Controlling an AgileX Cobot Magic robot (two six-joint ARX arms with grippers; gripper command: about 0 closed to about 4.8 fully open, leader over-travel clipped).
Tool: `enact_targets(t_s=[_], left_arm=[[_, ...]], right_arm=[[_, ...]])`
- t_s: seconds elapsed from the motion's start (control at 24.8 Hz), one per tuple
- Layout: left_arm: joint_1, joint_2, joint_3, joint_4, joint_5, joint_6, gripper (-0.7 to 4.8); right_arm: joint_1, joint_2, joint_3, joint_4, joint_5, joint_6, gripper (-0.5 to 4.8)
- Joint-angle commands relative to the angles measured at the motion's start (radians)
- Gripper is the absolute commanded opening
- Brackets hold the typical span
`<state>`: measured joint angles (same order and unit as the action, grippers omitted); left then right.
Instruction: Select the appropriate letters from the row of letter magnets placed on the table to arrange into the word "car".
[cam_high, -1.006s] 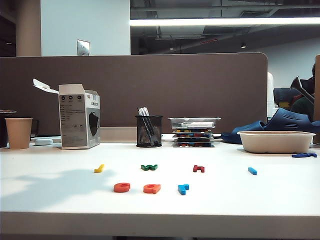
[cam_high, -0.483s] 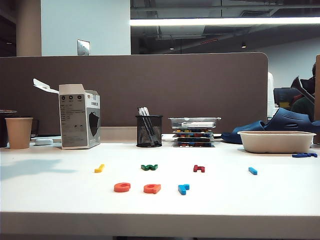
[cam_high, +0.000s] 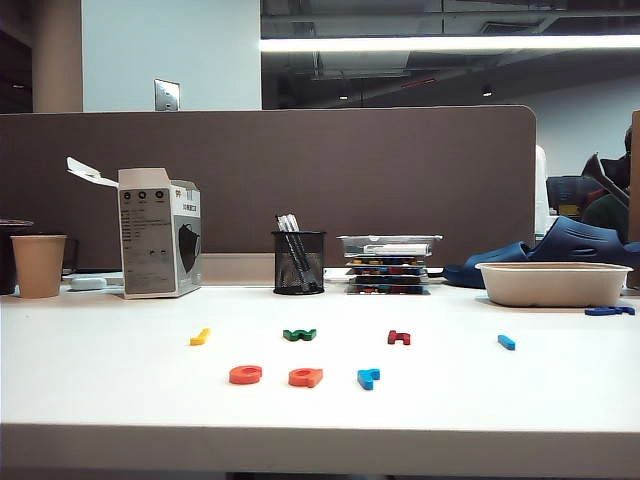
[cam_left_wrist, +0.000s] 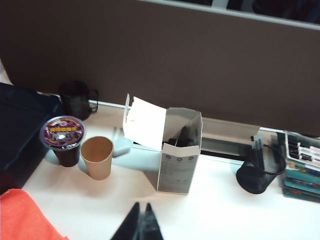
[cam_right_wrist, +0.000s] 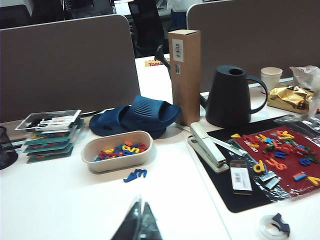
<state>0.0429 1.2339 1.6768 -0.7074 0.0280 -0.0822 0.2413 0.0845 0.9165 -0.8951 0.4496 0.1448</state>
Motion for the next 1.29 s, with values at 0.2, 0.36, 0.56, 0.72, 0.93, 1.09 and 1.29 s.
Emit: enact_targets(t_s=[0.2, 0.36, 0.56, 0.72, 0.93, 1.09, 1.29], left_arm=[[0.009, -0.141, -0.018, -0.024, -0.041, 0.058, -0.06], [0.009, -0.328, -0.140, -0.053, -0.084, 0.082, -0.06], [0.009, -0.493, -0.285, -0.058, -0.095, 0.086, -0.06], [0.009, -0.637, -0.403, -0.065, -0.100, 0.086, -0.06], [0.008, -0.893, -0.636, -0.084, -0.077, 0.081, -0.06], [0.008, -1.058, -0.761, -0.078, -0.046, 0.082, -0.06], [0.008, -1.231, -0.881, -0.053, -0.008, 0.082, -0.06]], right_arm=[[0.002, -0.005, 0.001, 0.002, 0.008, 0.004, -0.06], [0.002, -0.064, -0.030, -0.002, -0.006, 0.004, -0.06], [0.003, -0.086, -0.050, -0.055, -0.024, 0.004, -0.06], [0.003, -0.086, -0.062, -0.046, -0.080, -0.004, -0.06], [0.003, -0.086, -0.124, 0.011, -0.108, -0.069, -0.06], [0.003, -0.086, -0.182, 0.045, -0.139, -0.070, -0.06], [0.003, -0.085, -0.293, 0.229, -0.166, -0.070, -0.06]])
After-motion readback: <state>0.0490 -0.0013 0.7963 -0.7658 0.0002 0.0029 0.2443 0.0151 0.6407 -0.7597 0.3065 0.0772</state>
